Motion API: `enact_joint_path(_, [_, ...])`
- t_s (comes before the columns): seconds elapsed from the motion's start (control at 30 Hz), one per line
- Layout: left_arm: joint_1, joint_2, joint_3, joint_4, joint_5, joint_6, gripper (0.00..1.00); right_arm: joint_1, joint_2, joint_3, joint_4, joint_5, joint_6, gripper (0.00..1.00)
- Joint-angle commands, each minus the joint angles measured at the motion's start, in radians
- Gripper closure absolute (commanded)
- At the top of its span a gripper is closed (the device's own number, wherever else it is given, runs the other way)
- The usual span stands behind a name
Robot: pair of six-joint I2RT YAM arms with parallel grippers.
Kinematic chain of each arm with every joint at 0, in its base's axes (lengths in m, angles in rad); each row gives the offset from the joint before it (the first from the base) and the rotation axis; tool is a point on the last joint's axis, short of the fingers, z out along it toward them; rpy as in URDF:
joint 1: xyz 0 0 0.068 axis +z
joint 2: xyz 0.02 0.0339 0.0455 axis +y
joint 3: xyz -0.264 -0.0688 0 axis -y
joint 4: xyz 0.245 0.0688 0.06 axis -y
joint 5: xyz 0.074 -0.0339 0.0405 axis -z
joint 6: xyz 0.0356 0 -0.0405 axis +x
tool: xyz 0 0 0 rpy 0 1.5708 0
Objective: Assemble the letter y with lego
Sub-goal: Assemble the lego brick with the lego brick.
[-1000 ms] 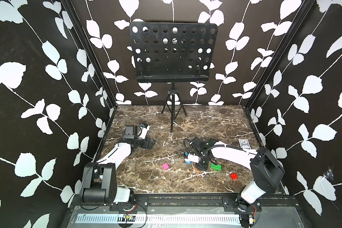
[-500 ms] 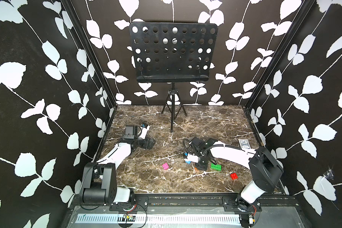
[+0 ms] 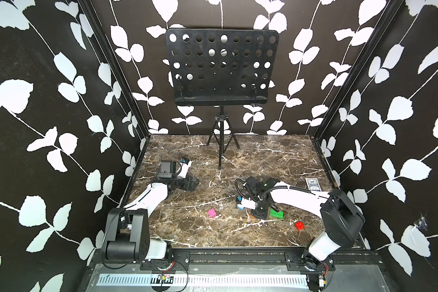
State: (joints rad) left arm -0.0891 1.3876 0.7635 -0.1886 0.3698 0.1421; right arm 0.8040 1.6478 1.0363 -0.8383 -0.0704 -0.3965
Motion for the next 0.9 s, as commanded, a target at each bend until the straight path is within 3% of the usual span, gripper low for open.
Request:
enact_joint_path(0.0, [-0.001,-0.002,-0.008,0.005,0.014,0.001,0.06,0.005,0.075,0.003,-0.078,-0.011,-0.006,0.96])
enact_joint_path(0.2, [-0.001,-0.005,-0.01,0.004,0.014,-0.002,0.06,0.033,0.165,0.057,-0.038,-0.05,0.007,0.96])
enact_joint_path(0.43, [-0.001,-0.002,-0.009,0.004,0.014,-0.001,0.06,0.041,0.165,0.043,-0.03,-0.035,0.014,0.95])
enact_joint_path(0.53, [-0.001,0.001,-0.007,0.002,0.014,0.001,0.06,0.04,0.135,0.055,-0.028,-0.034,0.025,0.88])
enact_joint_path(0.7, [-0.001,-0.002,-0.008,0.003,0.012,0.001,0.06,0.04,0.08,0.085,-0.012,-0.031,0.049,0.65])
enact_joint_path(0.87, [-0.001,-0.005,-0.01,0.003,0.012,0.001,0.06,0.04,0.068,0.091,0.01,-0.034,0.062,0.57])
